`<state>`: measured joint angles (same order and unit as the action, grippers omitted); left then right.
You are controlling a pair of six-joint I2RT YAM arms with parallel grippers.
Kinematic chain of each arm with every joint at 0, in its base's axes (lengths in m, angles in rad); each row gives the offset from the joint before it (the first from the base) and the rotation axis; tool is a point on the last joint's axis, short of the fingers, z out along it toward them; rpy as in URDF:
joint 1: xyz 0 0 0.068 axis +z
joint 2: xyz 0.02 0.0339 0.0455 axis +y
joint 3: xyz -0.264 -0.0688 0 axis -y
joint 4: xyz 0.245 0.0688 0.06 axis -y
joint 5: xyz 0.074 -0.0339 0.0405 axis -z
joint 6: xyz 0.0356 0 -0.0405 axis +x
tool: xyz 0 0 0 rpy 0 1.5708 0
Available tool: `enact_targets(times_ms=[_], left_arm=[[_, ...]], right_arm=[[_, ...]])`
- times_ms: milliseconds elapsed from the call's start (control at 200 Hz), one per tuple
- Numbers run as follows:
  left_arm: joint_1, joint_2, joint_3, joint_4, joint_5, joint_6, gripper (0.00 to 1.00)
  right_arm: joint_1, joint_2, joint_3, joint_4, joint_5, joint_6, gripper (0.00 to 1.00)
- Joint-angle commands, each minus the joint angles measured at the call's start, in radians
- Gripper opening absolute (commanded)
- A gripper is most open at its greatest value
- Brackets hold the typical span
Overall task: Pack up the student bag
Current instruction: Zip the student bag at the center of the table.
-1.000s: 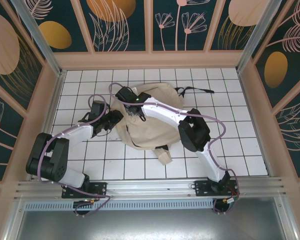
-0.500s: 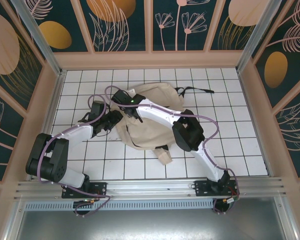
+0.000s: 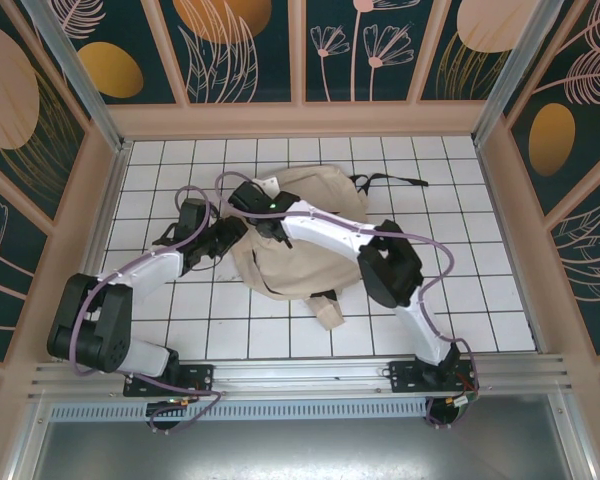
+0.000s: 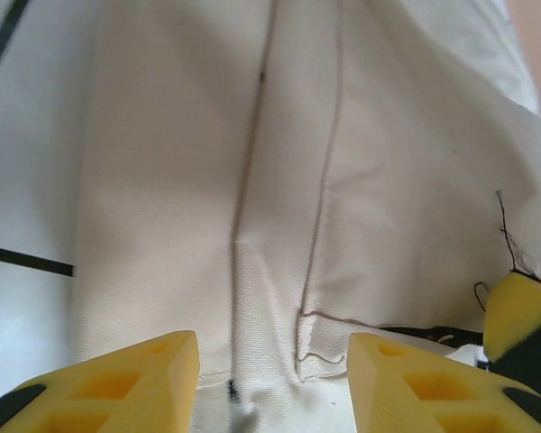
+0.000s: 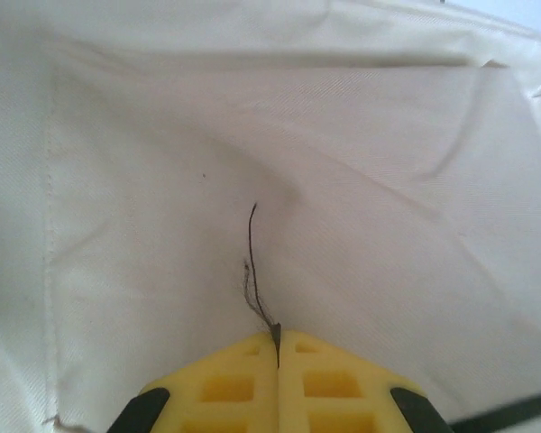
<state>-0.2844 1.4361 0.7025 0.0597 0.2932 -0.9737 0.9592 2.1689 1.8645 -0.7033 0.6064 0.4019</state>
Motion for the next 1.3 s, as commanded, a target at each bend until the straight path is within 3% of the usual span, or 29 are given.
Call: enact_targets(times_ms=[0, 265, 435, 545, 861, 1161, 1296], left_arm=[[-0.006, -0.028, 0.031, 0.045, 0.090, -0.039, 0.48], [-0.055, 0.038, 0.035, 0.185, 0.190, -0.199, 0.50], [-0.079, 0.121, 0.082, 0.232, 0.210, -0.269, 0.53], [-0.082, 0.171, 0.106, 0.221, 0.200, -0.302, 0.50], [-0.088, 0.178, 0.172, -0.031, 0.033, -0.243, 0.45], [-0.109, 0.239, 0.239, -0.058, 0.104, -0.163, 0.41], [-0.114, 0.264, 0.264, -0.109, 0.074, -0.124, 0.30]], right_arm=[[-0.005, -0.123, -0.059, 0.102, -0.008, 0.027, 0.00], [-0.034, -0.211, -0.197, 0.229, -0.129, 0.038, 0.00], [-0.054, -0.259, -0.272, 0.280, -0.204, 0.047, 0.00], [-0.061, -0.288, -0.309, 0.306, -0.225, 0.051, 0.00], [-0.069, -0.312, -0.333, 0.324, -0.234, 0.049, 0.00], [-0.073, -0.310, -0.337, 0.337, -0.253, 0.054, 0.00], [-0.072, -0.315, -0.343, 0.341, -0.258, 0.055, 0.00]])
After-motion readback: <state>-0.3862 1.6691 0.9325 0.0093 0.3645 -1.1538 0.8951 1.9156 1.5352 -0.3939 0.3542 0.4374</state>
